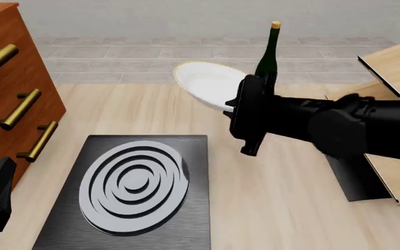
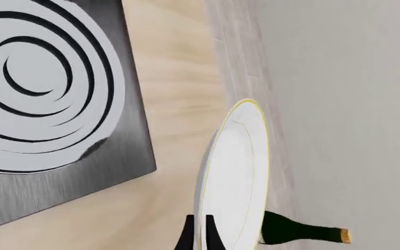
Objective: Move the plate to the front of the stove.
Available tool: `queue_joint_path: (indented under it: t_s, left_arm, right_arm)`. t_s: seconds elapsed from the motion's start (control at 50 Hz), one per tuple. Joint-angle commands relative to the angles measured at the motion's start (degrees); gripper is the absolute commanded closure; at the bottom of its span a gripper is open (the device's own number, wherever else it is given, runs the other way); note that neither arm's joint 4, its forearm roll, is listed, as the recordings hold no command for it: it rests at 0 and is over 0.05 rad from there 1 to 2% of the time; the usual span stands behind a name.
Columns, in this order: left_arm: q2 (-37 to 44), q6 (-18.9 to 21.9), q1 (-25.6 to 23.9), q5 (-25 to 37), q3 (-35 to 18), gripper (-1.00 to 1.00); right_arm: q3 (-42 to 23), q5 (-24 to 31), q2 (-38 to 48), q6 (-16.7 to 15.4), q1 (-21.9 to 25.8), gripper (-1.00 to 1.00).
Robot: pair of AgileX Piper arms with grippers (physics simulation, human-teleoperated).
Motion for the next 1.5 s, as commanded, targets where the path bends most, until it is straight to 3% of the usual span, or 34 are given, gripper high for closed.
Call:
queue_joint_path:
  t_s: [0.02, 0.06, 0.12, 0.16, 0.22, 0.34, 0.38, 0.44, 0.48, 0.64, 0.82, 1.0, 1.1, 1.14, 1.4, 1.5]
  left_arm:
    - [-0.02, -0.01, 0.01, 0.00, 0.00, -1.00]
    - [-0.03, -0.01, 0.02, 0.00, 0.00, -1.00]
    - [-0.04, -0.01, 0.02, 0.00, 0.00, -1.00]
    - [-0.04, -0.02, 0.03, 0.00, 0.00, -1.00]
    - [-0.06, -0.02, 0.03, -0.01, 0.00, -1.00]
    - [-0.07, -0.03, 0.04, -0.01, 0.00, -1.00]
    - [-0.08, -0.03, 0.05, -0.01, 0.00, -1.00]
    - [-0.09, -0.03, 0.05, -0.02, 0.00, -1.00]
    - [-0.09, -0.04, 0.06, -0.02, 0.00, -1.00]
    - [0.00, 0.00, 0.00, 0.00, 0.00, -1.00]
    - [0.00, 0.00, 0.00, 0.00, 0.00, -1.00]
    - [0.00, 0.00, 0.00, 0.00, 0.00, -1.00]
    - [0.00, 0.00, 0.00, 0.00, 0.00, -1.00]
    - [0.00, 0.00, 0.00, 0.00, 0.00, -1.00]
    - [0.00, 0.00, 0.00, 0.00, 0.00, -1.00]
    - [0.00, 0.00, 0.00, 0.00, 0.00, -1.00]
  right_arm:
    - [-7.29, -1.52, 7.88, -1.85, 2.86, 1.00]
    - [-8.73, -1.17, 9.48, -1.24, 3.47, 1.00]
    - [-8.86, -3.33, 11.92, -3.16, 3.94, 1.00]
    - [-12.71, -0.75, 12.82, 1.09, 2.67, 1.00]
    - [-12.63, -3.88, 14.26, -1.68, 2.29, 1.00]
    - [-13.67, -6.23, 16.85, -2.34, 2.37, 1.00]
    - [-14.75, -6.08, 17.79, -1.21, 3.35, 1.00]
    - [-15.24, -10.33, 17.97, -1.70, 2.79, 1.00]
    - [-17.25, -7.94, 19.64, -0.12, 3.45, 1.00]
    - [-19.03, -10.57, 23.34, -1.61, 3.22, 1.00]
    - [-26.42, -6.11, 25.97, 3.33, 4.30, 1.00]
    - [-31.24, -3.73, 30.29, 5.22, 4.64, 1.00]
    - [-34.02, -2.66, 32.07, 5.39, 4.97, 1.00]
    - [-33.73, -3.08, 33.10, 4.05, 5.38, 1.00]
    - [-42.05, 1.99, 39.41, 8.79, 6.33, 1.00]
    - [-43.96, 3.04, 40.59, 8.03, 6.44, 1.00]
